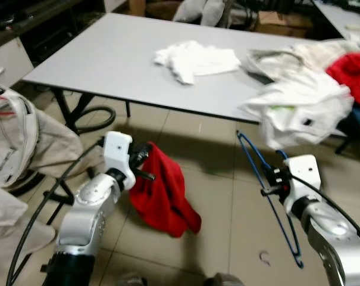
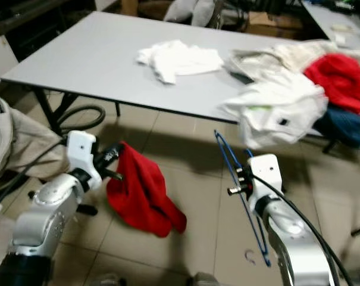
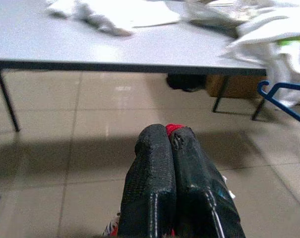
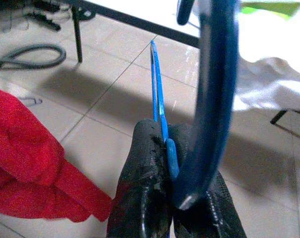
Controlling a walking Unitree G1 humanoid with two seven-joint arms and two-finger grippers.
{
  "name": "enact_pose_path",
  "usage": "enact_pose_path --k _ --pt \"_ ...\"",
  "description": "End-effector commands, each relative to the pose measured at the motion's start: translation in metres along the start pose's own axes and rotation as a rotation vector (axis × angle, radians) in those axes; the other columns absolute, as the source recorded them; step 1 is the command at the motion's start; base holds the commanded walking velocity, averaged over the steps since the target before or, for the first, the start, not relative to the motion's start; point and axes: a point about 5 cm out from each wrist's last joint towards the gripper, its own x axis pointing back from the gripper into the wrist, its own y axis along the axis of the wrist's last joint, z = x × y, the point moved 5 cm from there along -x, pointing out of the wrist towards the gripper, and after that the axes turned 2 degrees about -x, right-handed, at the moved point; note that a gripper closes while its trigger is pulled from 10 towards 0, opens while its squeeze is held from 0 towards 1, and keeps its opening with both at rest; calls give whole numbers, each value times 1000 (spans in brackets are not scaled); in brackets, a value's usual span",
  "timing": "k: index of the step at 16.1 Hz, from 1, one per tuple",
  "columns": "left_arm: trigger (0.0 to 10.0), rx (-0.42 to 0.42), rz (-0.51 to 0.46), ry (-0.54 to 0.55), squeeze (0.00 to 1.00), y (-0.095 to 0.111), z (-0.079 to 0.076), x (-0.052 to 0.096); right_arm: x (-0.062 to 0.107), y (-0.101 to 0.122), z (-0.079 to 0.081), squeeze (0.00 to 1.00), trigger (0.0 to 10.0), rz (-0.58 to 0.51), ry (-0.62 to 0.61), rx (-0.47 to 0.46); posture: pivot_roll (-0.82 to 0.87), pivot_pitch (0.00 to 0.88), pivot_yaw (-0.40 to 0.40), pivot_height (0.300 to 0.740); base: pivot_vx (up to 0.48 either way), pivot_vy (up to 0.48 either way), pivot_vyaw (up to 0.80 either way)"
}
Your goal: Hang hanger
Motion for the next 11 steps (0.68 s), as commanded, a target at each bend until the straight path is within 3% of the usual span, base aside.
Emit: enact_pose_path --k 1,6,11 --pt "10000 -28 -47 -8 0 14 2 -2 2 2 0 0 10000 -9 -2 -3 -97 0 -21 740 0 0 -800" --pt "10000 13 -99 -13 0 24 1 -3 6 9 -9 0 10000 -39 -9 18 -106 0 -27 740 103 0 -800" --pt "10000 20 -122 -23 0 30 0 -5 6 25 -1 0 10000 -103 52 37 -108 0 -28 740 295 0 0"
